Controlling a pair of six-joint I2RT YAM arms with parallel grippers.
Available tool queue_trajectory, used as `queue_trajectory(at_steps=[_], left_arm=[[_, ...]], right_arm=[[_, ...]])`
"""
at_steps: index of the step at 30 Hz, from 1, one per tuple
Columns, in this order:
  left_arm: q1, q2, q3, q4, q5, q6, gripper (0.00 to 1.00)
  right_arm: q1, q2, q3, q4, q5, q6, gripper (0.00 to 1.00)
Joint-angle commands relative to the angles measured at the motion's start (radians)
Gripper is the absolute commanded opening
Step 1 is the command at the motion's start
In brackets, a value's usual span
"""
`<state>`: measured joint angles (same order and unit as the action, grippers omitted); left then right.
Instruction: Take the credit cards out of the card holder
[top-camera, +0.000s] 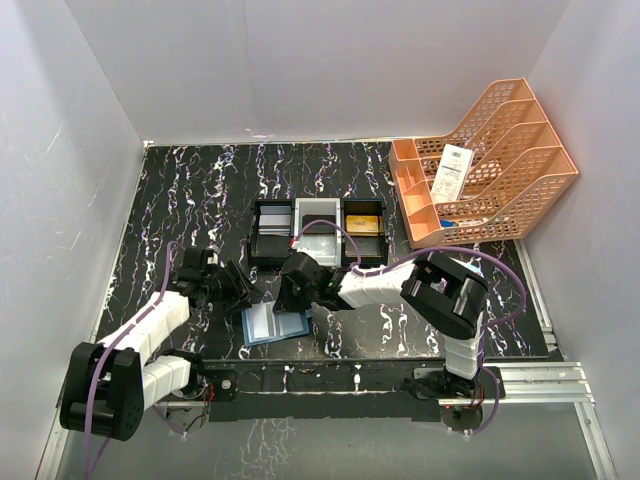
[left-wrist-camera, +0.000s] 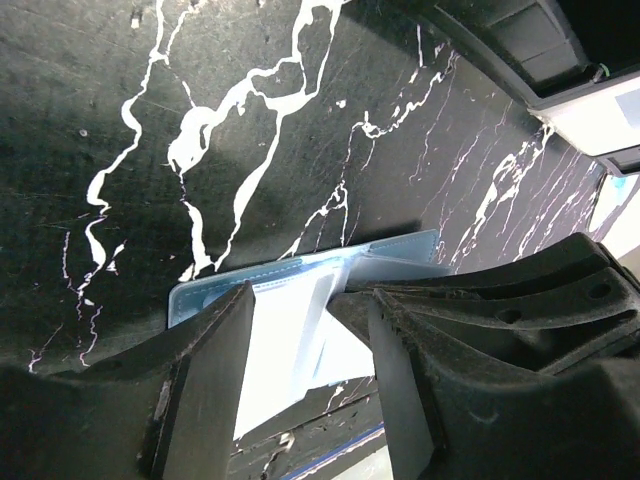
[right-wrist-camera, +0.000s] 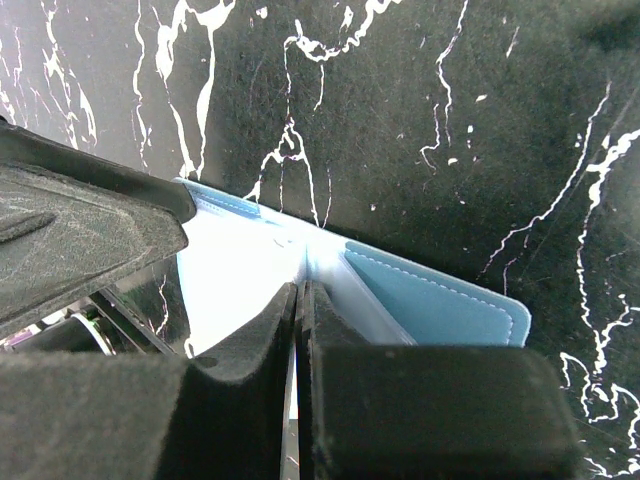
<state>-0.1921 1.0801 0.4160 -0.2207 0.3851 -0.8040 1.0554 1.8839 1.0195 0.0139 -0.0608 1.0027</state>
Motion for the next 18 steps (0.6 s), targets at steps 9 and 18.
queue_trajectory(at_steps=[9,18], left_arm=[[-0.005,-0.009,-0.015,-0.064,-0.011,0.006,0.48],[-0.005,-0.051,-0.018,-0.082,-0.011,-0.016,0.47]], right_arm=[[0.012,0.077,-0.030,-0.134,0.015,-0.027,0.02],[0.011,0.080,-0.035,-0.128,0.009,-0.023,0.02]])
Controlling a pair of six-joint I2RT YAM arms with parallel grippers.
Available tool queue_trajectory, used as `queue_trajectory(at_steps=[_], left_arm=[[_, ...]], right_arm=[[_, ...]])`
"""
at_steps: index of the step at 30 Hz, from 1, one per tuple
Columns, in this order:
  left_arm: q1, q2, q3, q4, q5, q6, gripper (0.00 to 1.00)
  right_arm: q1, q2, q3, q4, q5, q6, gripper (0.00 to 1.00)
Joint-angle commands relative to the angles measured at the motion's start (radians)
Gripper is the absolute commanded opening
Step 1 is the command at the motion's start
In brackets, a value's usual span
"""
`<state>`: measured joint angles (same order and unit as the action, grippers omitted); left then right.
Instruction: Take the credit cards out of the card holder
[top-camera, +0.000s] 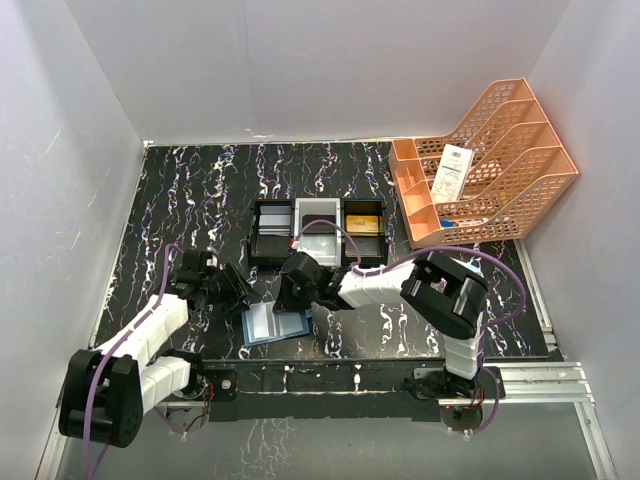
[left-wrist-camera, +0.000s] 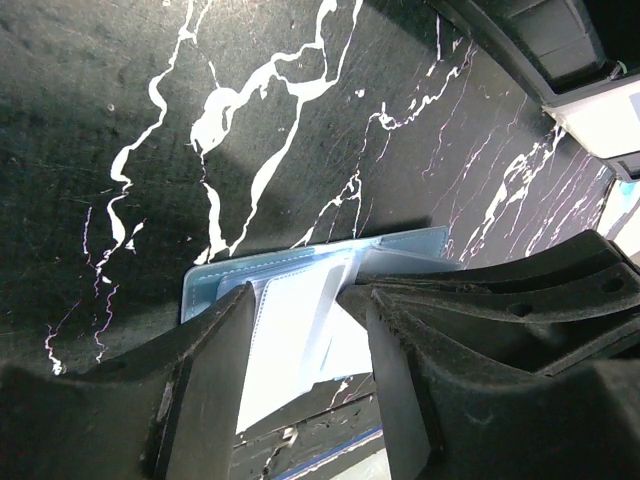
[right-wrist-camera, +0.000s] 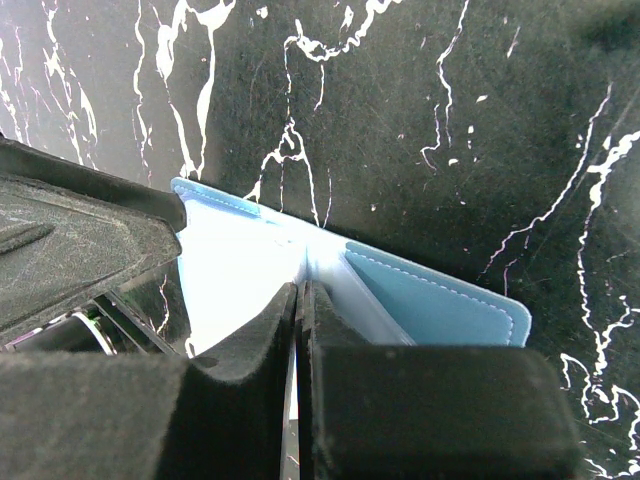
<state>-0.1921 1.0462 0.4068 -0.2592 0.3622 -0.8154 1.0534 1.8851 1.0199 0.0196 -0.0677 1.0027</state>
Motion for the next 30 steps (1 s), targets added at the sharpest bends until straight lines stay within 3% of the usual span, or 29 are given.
queue_trajectory(at_steps=[1,21,30], left_arm=[[-0.005,-0.011,-0.012,-0.030,0.030,-0.001,0.47],[-0.018,-0.018,0.009,0.050,0.254,0.019,0.33],[-0.024,-0.004,0.001,-0.015,0.217,0.026,0.24]], right_arm=[[0.013,0.078,-0.035,-0.133,0.017,-0.024,0.02],[0.012,0.074,-0.032,-0.129,0.010,-0.018,0.03],[0.001,0.012,-0.025,-0.053,-0.055,-0.007,0.06]])
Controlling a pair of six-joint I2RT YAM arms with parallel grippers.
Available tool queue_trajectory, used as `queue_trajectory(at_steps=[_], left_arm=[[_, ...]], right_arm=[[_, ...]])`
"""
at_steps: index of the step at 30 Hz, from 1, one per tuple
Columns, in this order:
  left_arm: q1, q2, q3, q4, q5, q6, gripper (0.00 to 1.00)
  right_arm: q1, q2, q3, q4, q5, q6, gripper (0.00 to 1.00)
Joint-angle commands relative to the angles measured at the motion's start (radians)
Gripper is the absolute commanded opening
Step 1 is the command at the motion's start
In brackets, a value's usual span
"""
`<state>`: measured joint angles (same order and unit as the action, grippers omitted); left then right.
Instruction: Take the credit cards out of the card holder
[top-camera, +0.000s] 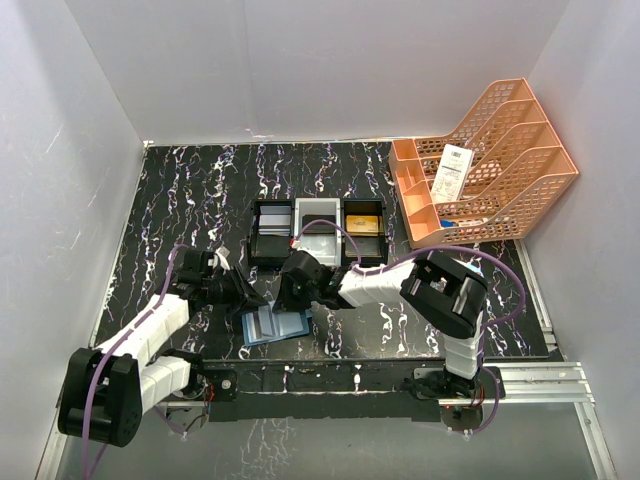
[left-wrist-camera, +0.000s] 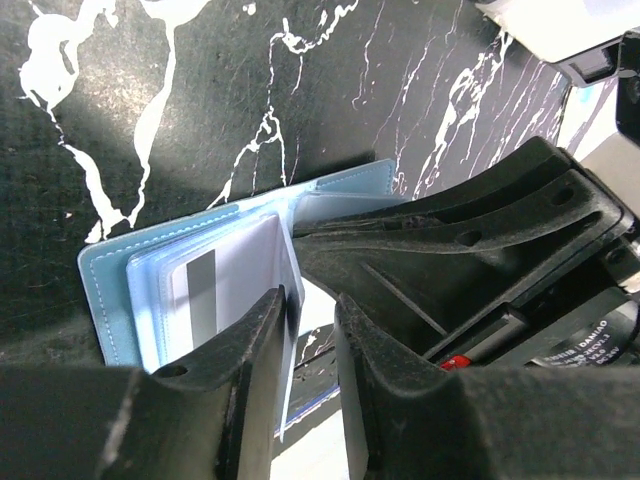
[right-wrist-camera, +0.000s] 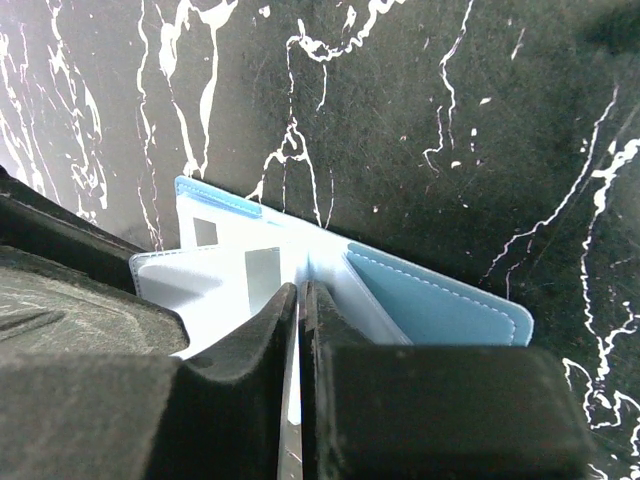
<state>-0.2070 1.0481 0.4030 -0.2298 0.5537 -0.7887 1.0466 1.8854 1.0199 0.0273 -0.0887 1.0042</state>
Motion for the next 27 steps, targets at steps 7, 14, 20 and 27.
queue_trajectory(at_steps=[7,14,20,27], left_arm=[[-0.019,0.018,0.016,-0.048,0.014,0.009,0.18],[-0.033,0.032,0.017,-0.046,0.014,0.005,0.19],[-0.059,0.040,0.039,-0.044,0.015,-0.008,0.23],[-0.187,0.072,0.089,-0.023,-0.060,-0.082,0.30]], right_arm=[[0.000,-0.078,-0.008,-0.048,-0.045,-0.023,0.16],[-0.003,-0.213,-0.024,-0.151,0.074,-0.033,0.30],[-0.003,-0.376,-0.095,-0.189,0.212,-0.033,0.46],[-0.011,-0.525,-0.186,-0.156,0.289,-0.009,0.71]])
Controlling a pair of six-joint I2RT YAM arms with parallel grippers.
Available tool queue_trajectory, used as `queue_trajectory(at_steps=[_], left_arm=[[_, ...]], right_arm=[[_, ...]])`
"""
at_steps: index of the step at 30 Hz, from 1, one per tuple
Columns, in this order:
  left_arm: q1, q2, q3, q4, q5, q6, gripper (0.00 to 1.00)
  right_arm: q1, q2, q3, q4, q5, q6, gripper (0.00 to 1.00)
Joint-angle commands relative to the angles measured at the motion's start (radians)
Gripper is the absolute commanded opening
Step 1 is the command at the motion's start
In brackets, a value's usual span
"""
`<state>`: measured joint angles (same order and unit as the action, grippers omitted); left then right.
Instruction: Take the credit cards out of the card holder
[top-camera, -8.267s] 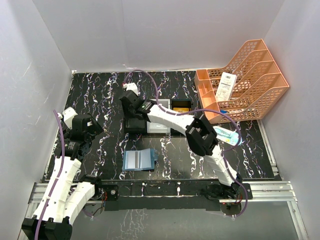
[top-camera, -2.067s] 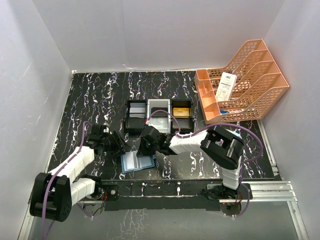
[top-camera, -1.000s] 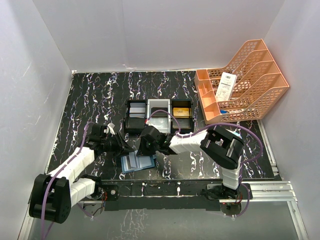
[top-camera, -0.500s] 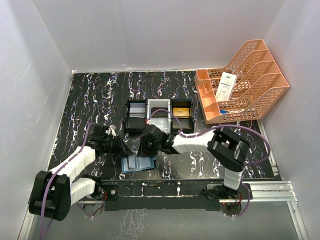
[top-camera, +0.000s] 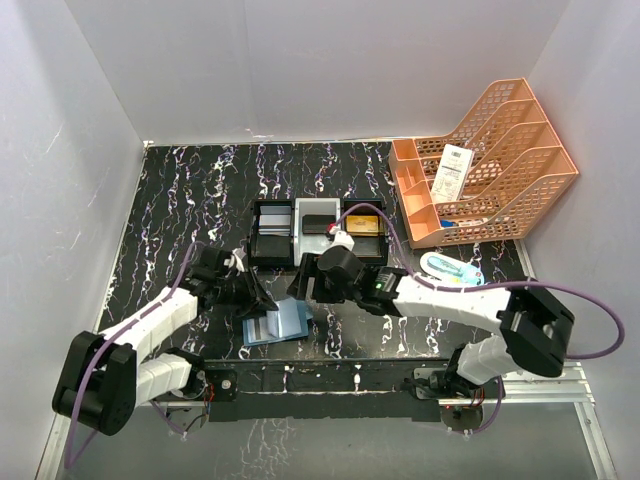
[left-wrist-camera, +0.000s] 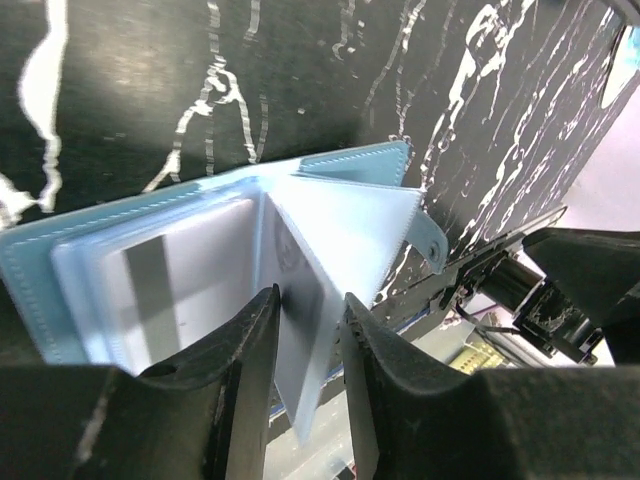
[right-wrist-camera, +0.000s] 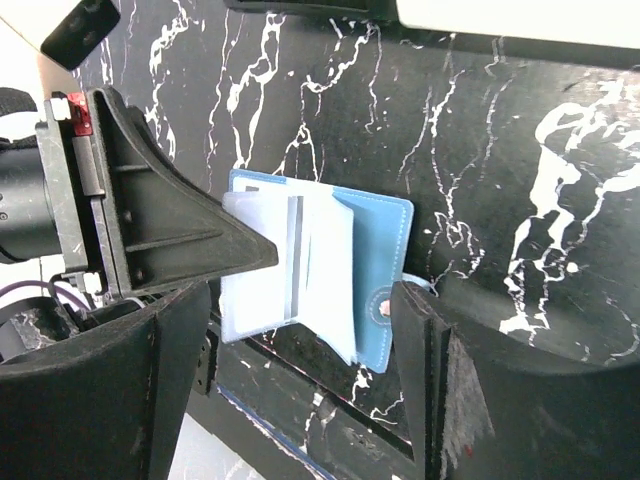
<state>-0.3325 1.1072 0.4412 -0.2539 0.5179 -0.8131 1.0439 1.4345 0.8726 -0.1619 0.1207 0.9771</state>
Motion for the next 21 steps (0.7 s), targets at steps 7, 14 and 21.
queue_trajectory(at_steps=[7,14,21], left_arm=[[-0.117,0.036,0.094,0.013,-0.068,-0.100,0.35],[-0.145,0.057,0.113,0.035,-0.047,-0.109,0.41],[-0.177,0.054,0.123,0.105,0.007,-0.148,0.53]], right_arm=[[-0.012,-0.150,-0.111,0.070,0.107,0.057,0.73],[-0.014,-0.170,-0.168,0.166,0.047,0.100,0.68],[-0.013,-0.206,-0.185,0.148,0.120,0.137,0.68]])
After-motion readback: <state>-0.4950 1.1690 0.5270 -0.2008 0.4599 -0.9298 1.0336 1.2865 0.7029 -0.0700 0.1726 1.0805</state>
